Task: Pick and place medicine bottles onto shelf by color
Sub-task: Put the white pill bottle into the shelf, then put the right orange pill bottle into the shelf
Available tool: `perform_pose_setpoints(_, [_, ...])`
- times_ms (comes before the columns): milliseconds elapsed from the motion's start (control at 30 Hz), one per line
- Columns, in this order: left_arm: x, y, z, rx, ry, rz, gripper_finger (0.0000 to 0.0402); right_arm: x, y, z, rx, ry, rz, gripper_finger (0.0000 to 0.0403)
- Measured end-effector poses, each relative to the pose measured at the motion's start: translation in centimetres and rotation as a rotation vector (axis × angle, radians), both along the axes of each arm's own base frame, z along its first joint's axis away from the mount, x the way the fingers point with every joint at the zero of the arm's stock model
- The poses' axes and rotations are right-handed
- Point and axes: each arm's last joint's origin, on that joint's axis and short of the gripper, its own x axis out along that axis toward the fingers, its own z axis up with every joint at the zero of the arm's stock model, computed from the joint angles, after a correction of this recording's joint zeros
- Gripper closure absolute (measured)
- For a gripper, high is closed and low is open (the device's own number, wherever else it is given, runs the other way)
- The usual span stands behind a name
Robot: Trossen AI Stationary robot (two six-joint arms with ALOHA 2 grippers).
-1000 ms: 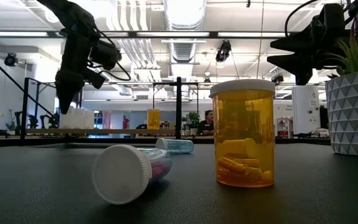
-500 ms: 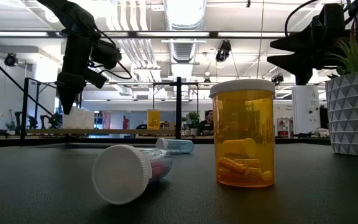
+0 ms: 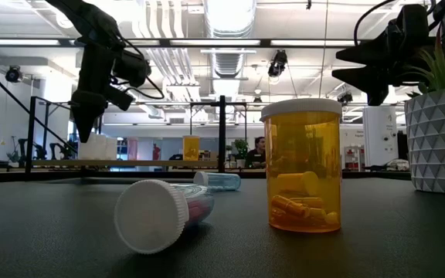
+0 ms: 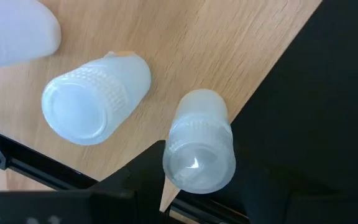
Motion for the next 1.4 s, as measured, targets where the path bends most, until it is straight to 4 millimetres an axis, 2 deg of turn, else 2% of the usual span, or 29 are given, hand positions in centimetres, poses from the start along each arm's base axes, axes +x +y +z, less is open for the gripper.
perform_pose_setpoints(167, [0.1, 0.1, 0.3, 0.005, -0.005, 0.003, 0.0214, 0.0, 0.0, 0.0, 0.0, 0.0, 0.0, 0.0177])
perform_pose_setpoints(400, [0.1, 0.1, 1.7, 0.05, -0.045, 0.004, 0.0191, 0.0, 0.0, 0.0, -0.001, 0.0, 0.0, 0.0177])
perform_pose_setpoints(600, [-0.3, -0.3, 4.2, 0.123, -0.121, 0.006, 0.0187, 0.0, 0.0, 0.0, -0.001, 0.0, 0.0, 0.0177])
perform_pose_setpoints(767, [-0.7, -0.7, 6.8, 0.205, -0.219, 0.045, 0.0186, 0.0, 0.0, 0.0, -0.001, 0.0, 0.0, 0.0177])
perform_pose_setpoints(967, [-0.8, -0.8, 9.0, 0.303, -0.351, 0.101, 0.0186, 0.0, 0.0, 0.0, 0.0, 0.0, 0.0, 0.0177])
perform_pose_setpoints(1167, [-0.1, -0.6, 10.4, 0.417, -0.502, 0.088, 0.0186, 0.0, 0.0, 0.0, 0.0, 0.0, 0.0, 0.0177])
perform_pose_setpoints(1400, [1.4, 0.4, 12.5, 0.605, -0.739, 0.073, 0.0186, 0.0, 0.0, 0.0, -0.001, 0.0, 0.0, 0.0177])
